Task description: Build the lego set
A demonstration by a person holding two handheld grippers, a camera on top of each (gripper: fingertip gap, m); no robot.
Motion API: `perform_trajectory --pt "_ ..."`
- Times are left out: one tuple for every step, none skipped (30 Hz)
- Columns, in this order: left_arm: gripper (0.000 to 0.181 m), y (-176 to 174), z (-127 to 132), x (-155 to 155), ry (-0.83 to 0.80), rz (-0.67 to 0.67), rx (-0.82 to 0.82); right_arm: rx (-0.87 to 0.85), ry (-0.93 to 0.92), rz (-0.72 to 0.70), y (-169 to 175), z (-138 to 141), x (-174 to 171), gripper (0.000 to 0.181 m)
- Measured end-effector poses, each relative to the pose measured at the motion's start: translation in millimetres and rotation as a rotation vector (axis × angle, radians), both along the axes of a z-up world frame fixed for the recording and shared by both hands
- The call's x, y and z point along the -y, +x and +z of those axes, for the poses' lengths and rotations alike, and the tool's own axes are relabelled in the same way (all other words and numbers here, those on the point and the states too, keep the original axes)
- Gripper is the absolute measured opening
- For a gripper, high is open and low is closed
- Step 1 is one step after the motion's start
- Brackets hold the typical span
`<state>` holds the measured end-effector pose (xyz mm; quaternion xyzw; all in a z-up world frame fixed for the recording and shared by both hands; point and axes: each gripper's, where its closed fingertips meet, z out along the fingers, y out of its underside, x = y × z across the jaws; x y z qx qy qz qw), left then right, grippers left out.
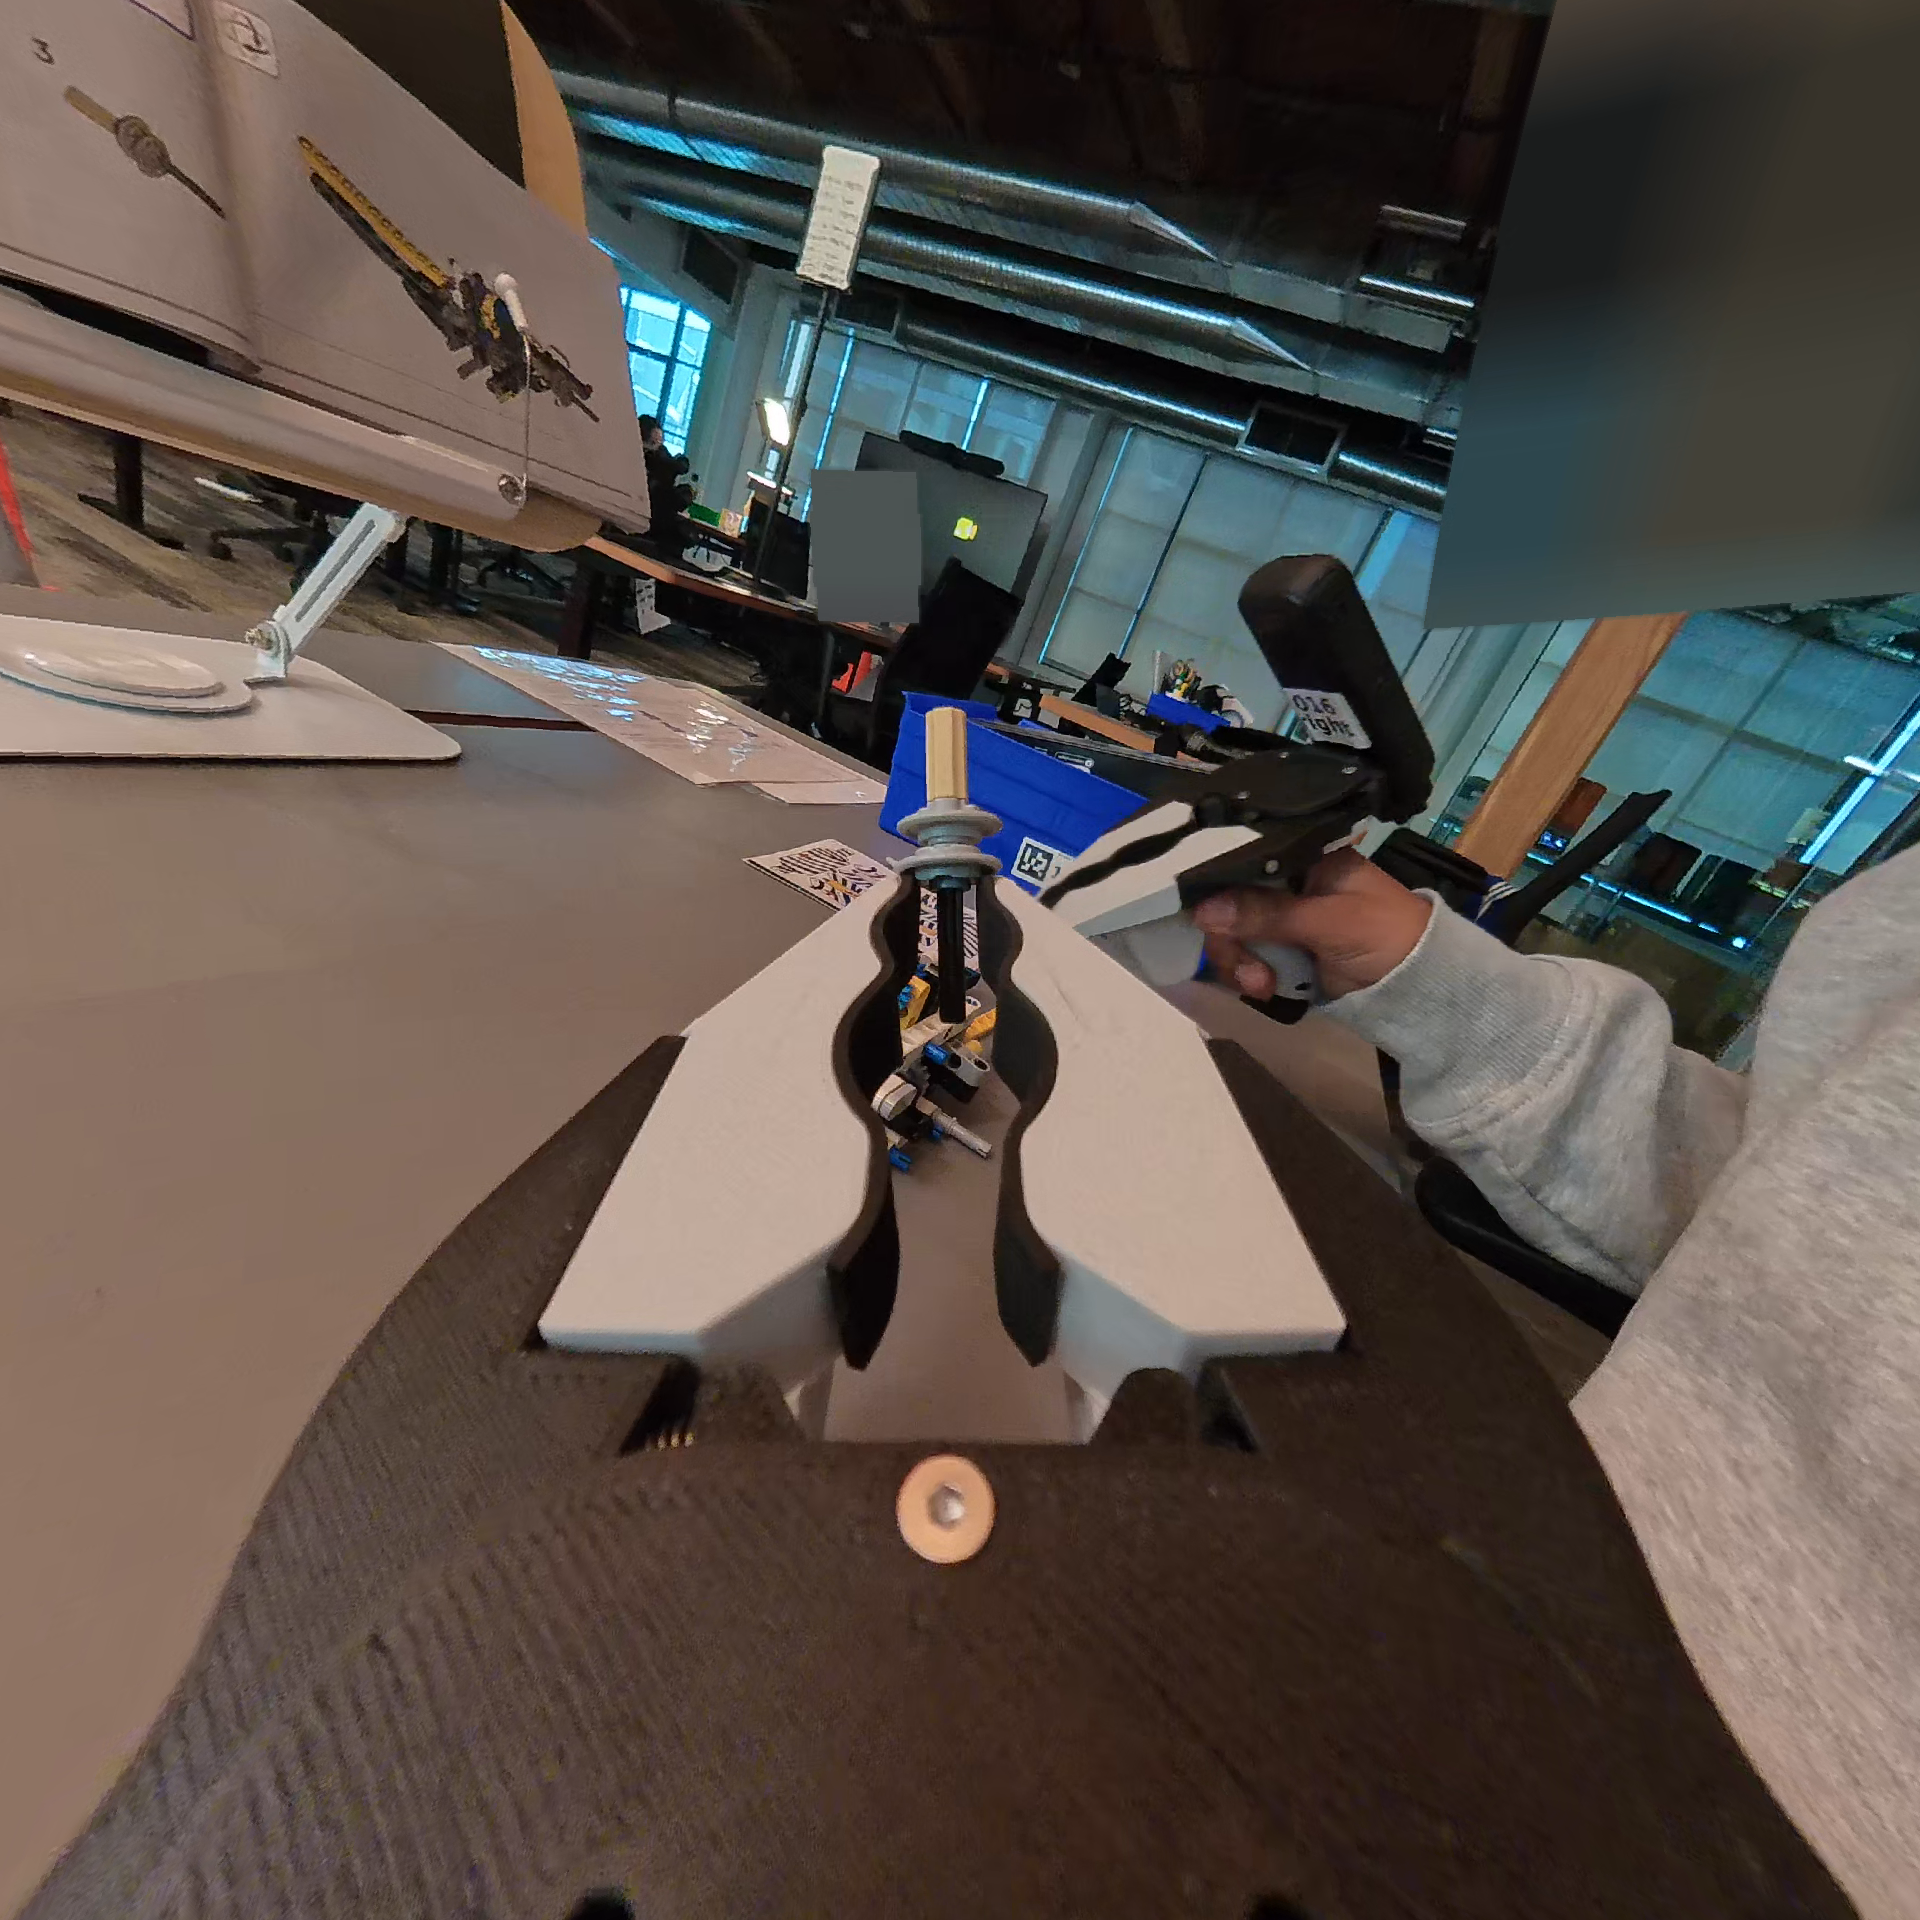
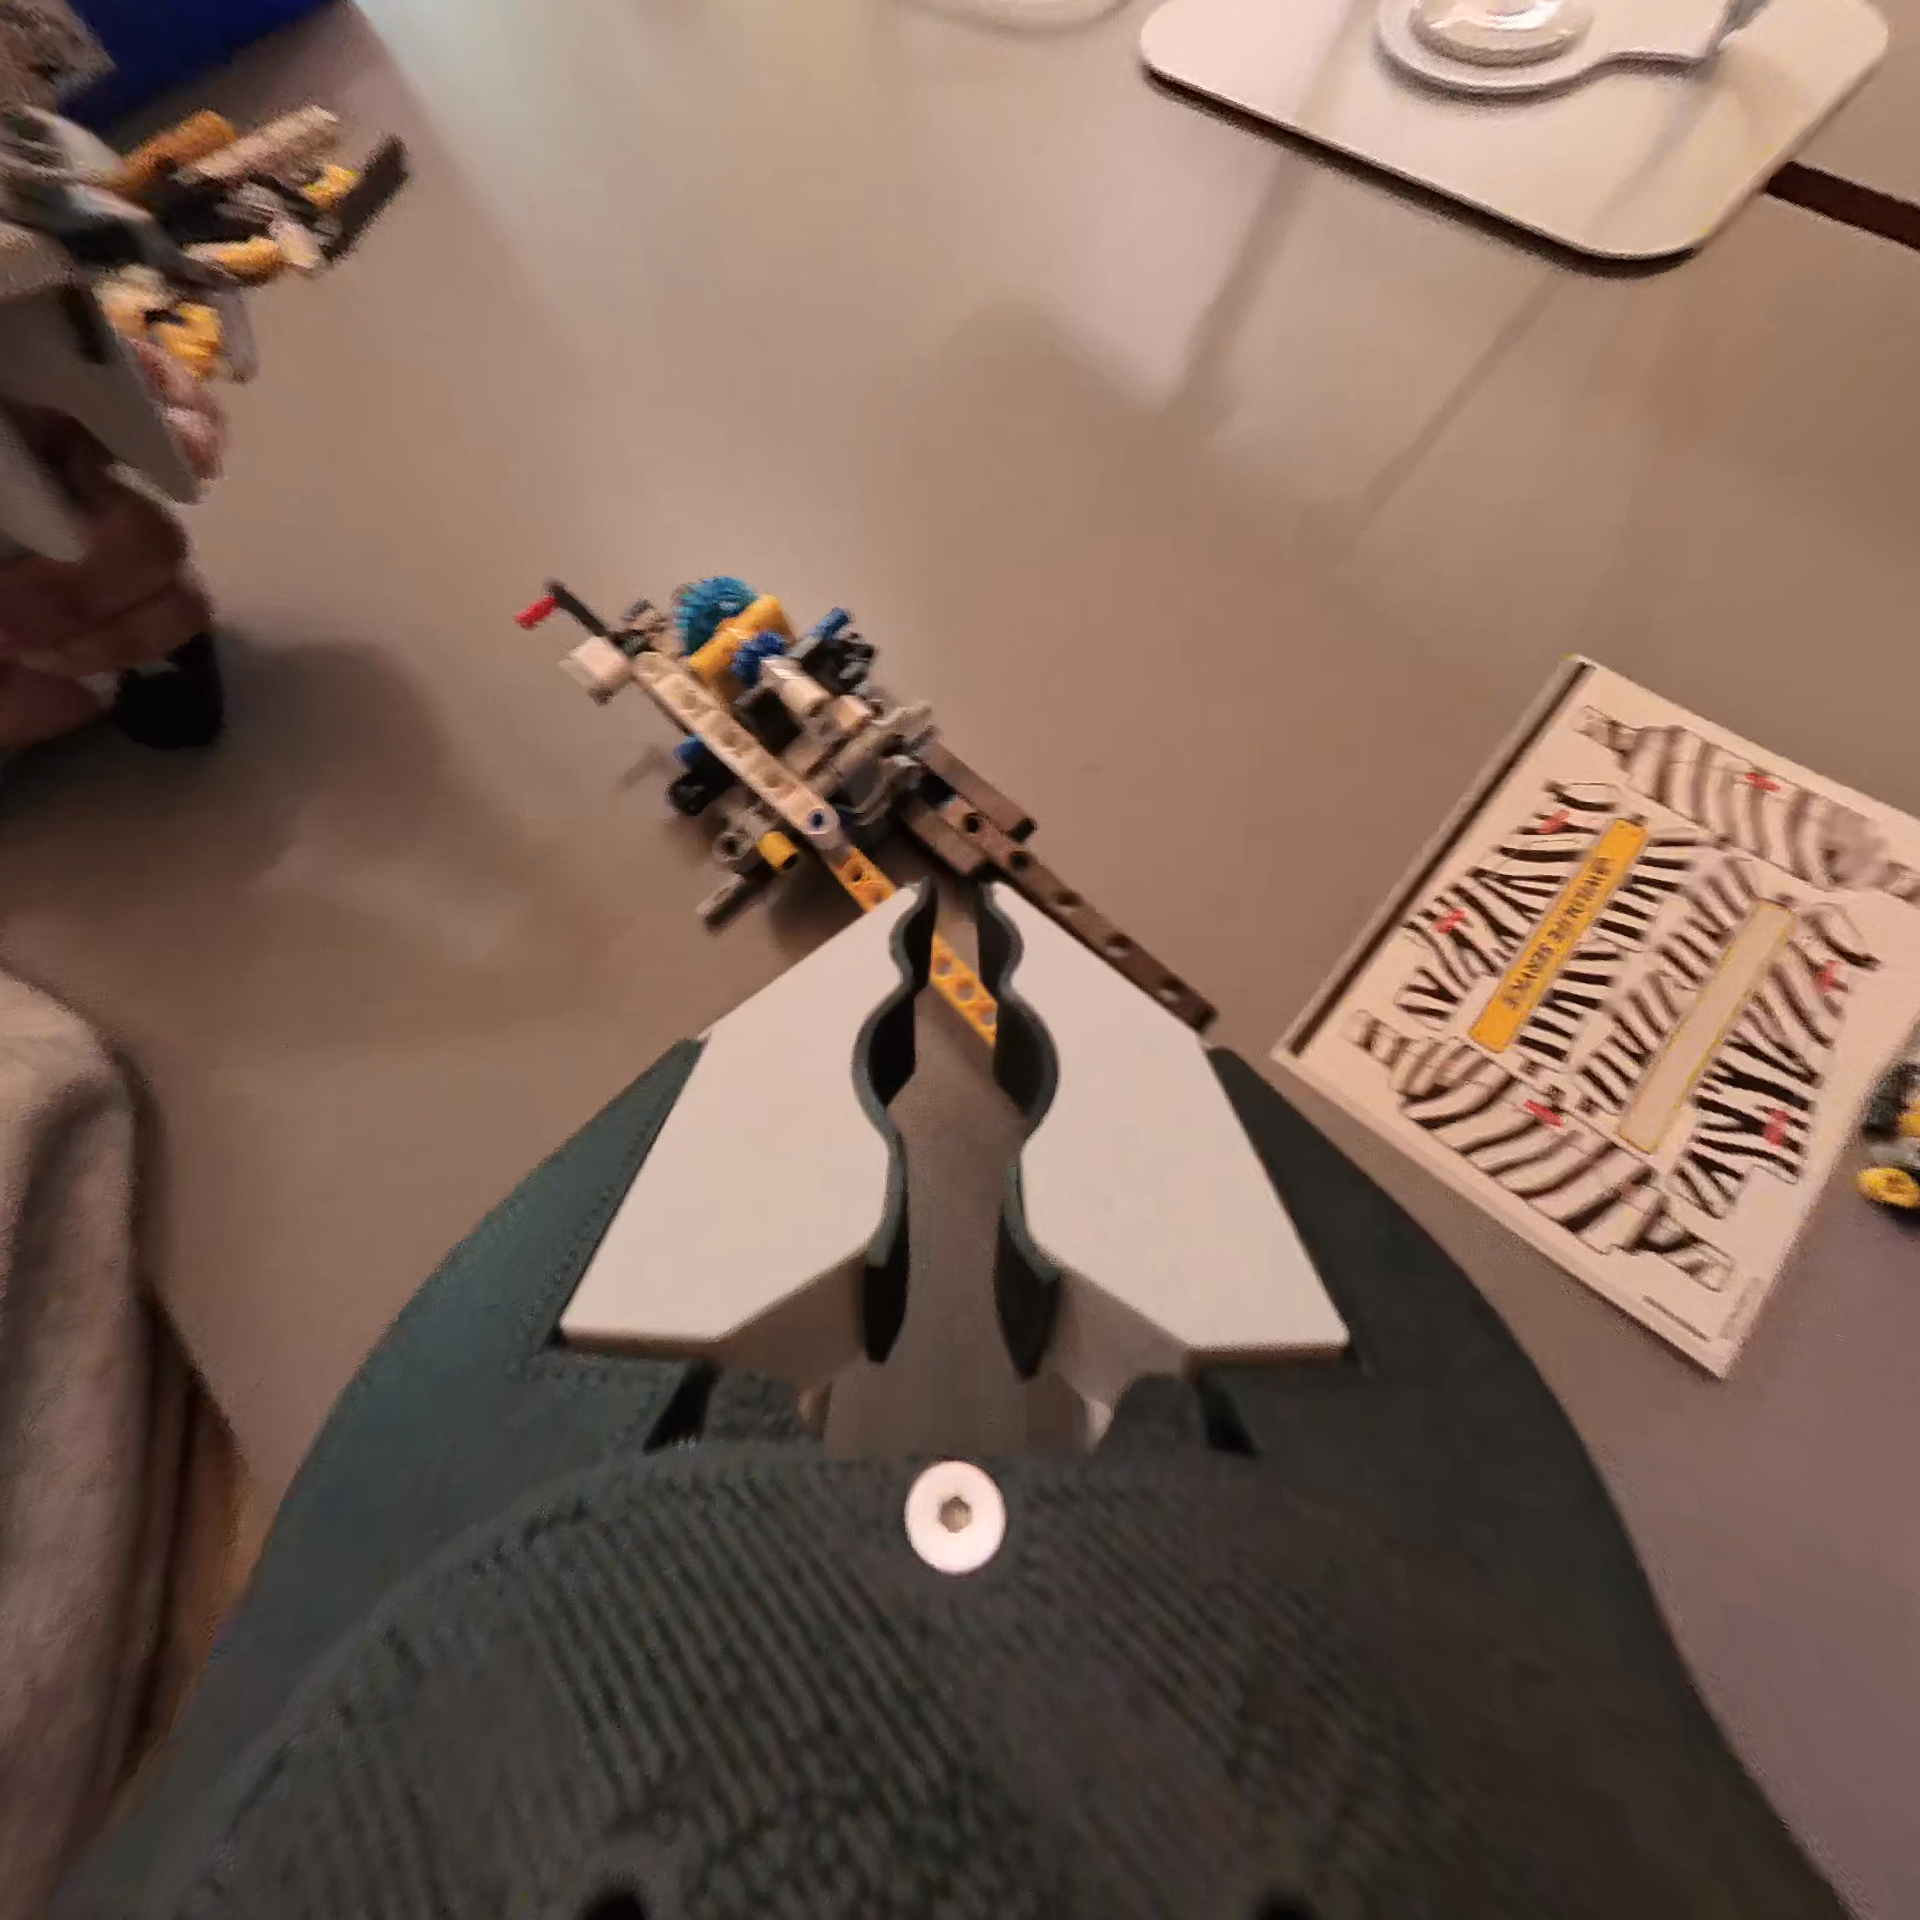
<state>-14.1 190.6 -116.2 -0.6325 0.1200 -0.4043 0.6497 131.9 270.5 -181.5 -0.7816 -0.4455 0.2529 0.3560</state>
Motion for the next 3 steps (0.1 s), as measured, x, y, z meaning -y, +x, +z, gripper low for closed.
perform_trajectory --pt "0.008 -0.4 -0.1 -0.2 -0.001 0.001 0.002 -0.028 -0.017 0.038 -3.1 3.7 8.5 0.005" --pt "0.008 -0.7 -0.1 -0.5 -0.003 0.001 0.004 -0.061 -0.022 0.092 -8.0 8.4 18.7 0.003" --pt "0.008 -0.8 -0.3 -0.8 -0.005 0.001 0.005 -0.088 -0.012 0.146 -12.7 12.2 28.8 0.0"
